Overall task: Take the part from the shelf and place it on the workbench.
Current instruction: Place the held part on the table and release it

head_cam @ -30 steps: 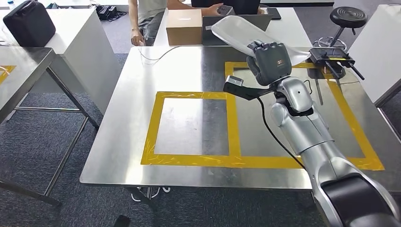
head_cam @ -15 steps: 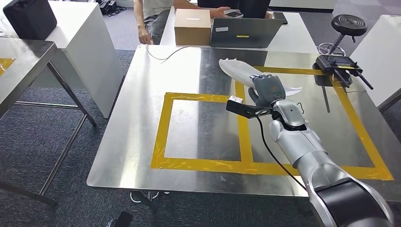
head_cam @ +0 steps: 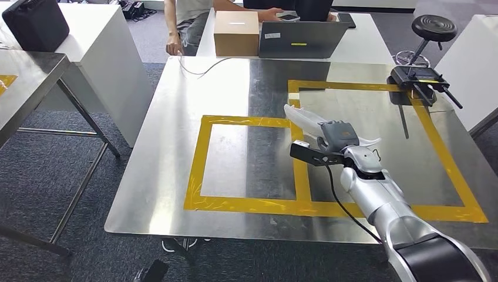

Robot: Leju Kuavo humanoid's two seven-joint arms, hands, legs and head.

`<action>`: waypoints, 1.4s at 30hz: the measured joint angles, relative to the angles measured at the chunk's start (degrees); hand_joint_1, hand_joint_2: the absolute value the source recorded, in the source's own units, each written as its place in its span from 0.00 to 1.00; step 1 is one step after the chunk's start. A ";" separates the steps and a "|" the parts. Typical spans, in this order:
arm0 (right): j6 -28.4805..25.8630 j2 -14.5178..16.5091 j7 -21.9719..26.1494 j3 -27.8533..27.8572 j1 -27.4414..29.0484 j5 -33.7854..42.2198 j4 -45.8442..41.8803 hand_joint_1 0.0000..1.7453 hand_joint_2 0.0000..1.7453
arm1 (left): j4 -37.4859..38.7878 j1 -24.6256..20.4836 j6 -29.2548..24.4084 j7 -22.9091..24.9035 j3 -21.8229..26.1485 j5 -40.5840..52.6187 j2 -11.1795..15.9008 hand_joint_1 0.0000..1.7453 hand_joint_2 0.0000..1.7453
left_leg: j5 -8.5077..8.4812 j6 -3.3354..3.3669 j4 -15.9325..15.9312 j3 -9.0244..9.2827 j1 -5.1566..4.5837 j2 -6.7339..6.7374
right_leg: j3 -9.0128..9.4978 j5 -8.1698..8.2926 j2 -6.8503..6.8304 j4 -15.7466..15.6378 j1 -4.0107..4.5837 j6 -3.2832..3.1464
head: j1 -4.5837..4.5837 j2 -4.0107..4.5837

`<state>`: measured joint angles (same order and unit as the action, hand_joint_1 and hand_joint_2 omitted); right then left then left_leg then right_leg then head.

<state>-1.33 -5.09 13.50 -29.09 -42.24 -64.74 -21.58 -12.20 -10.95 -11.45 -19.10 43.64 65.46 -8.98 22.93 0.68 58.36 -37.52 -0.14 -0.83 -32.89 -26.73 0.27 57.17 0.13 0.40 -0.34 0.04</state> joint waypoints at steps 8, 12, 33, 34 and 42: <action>1.39 -0.38 -0.93 0.19 0.50 -0.02 0.58 0.00 0.00 | 0.00 -0.07 0.00 0.37 -0.74 0.16 -0.04 0.00 1.00 | 0.00 -0.02 -0.03 0.03 0.01 0.00 | -0.03 -0.08 0.00 0.09 0.01 -0.06 | -0.01 0.00; -0.02 -0.58 -0.93 0.49 1.20 -0.09 0.63 0.00 0.00 | 0.00 -0.08 -0.27 0.51 -0.78 0.25 -0.04 0.00 0.00 | 0.00 -0.03 -0.03 0.03 0.01 0.00 | -0.03 -0.09 0.00 0.09 0.01 -0.06 | -0.01 0.00; -9.59 -0.39 0.04 1.72 6.35 -8.19 -24.06 0.00 0.00 | 0.00 -0.21 -1.20 3.94 -0.56 -3.19 -0.04 0.00 1.00 | -0.55 0.90 -0.97 0.62 0.66 0.59 | -6.48 -8.33 -0.03 16.41 -1.22 2.10 | -0.23 0.00; -9.49 -0.64 0.07 1.72 6.84 -8.30 -25.45 0.00 0.00 | 0.00 -0.21 -1.20 3.99 -0.56 -3.20 -0.04 0.00 1.00 | -0.56 0.68 -0.78 0.46 0.85 0.58 | -5.33 -6.85 -0.04 14.38 -1.49 2.34 | -0.23 0.00; -9.08 -1.75 0.86 1.70 7.19 -7.94 -31.75 0.00 0.00 | -0.06 -0.03 -1.38 3.93 -0.39 -3.58 0.24 0.00 1.00 | -0.41 -2.84 1.06 -1.29 1.23 0.41 | -0.13 -1.25 0.37 2.37 -1.80 -0.04 | -0.09 0.00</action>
<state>-10.41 -6.84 14.35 -27.38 -35.05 -72.68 -53.33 -12.26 -10.98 -12.83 -15.17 43.25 61.88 -8.74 22.52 -2.17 59.42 -38.81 1.08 -0.43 -33.02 -27.99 0.64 59.54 -1.67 0.36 -0.43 0.04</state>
